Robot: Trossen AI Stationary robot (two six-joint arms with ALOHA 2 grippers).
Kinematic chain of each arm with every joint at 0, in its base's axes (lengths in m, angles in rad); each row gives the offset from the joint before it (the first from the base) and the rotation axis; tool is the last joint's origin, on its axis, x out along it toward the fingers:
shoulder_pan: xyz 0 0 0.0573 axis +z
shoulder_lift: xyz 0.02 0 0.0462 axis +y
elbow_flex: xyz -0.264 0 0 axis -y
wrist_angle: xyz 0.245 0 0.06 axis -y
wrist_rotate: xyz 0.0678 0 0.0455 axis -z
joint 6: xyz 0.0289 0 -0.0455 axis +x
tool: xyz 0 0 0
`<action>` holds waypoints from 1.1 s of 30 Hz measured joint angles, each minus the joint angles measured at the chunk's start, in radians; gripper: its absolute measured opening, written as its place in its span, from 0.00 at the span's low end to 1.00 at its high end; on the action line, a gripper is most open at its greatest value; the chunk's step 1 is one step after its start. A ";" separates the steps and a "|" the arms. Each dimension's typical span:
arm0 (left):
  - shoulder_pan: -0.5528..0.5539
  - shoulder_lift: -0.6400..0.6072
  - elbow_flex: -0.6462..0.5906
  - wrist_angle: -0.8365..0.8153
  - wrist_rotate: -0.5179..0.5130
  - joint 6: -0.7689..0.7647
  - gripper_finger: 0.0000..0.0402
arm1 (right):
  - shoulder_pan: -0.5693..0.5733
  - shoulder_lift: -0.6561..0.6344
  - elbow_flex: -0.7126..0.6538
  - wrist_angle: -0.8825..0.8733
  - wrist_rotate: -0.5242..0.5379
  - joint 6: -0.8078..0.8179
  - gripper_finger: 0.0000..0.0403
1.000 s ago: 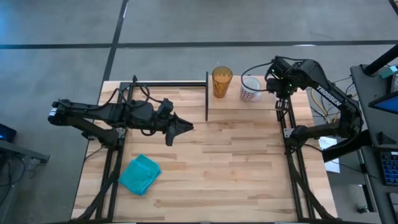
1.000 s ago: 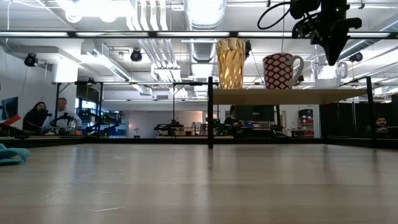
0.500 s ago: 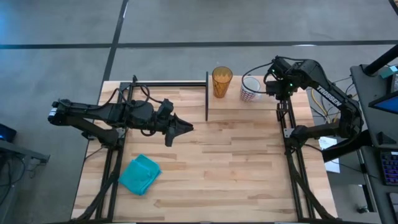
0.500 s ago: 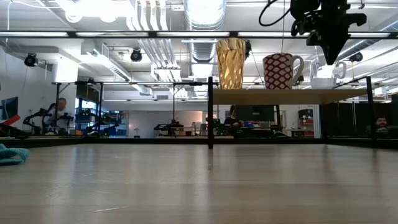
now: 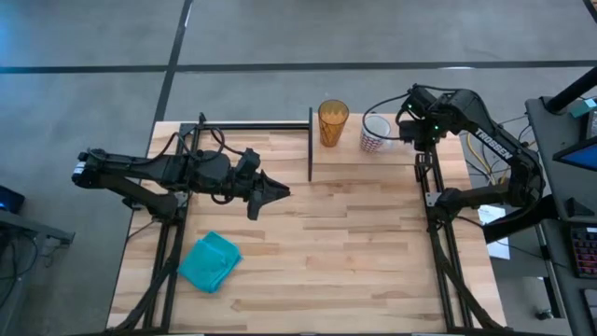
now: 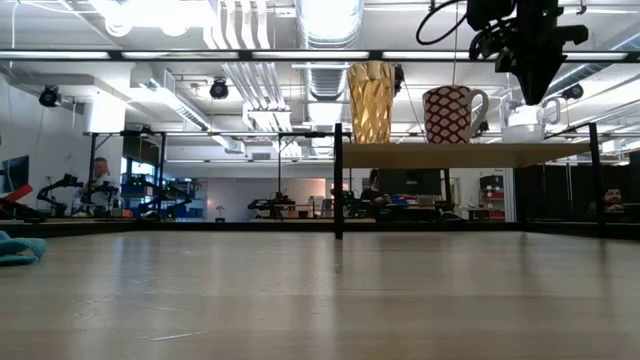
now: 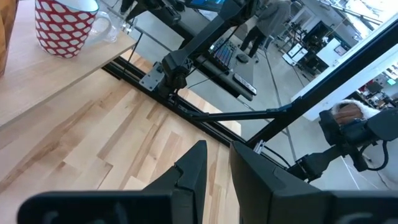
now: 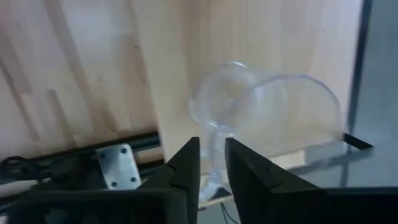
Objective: Stack small to large cups/mugs on shelf
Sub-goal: Put the transparent mug on the shelf, then return to Home Position
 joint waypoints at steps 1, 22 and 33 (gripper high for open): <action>0.000 0.000 0.000 0.000 0.000 0.000 0.14 | 0.000 0.000 0.000 0.003 0.013 0.000 0.18; 0.000 0.000 -0.013 0.000 0.000 -0.001 0.14 | 0.000 -0.086 0.000 0.022 0.063 0.145 0.18; 0.000 0.000 -0.009 0.002 -0.001 0.000 0.14 | 0.000 -0.256 0.000 0.027 0.062 0.251 0.21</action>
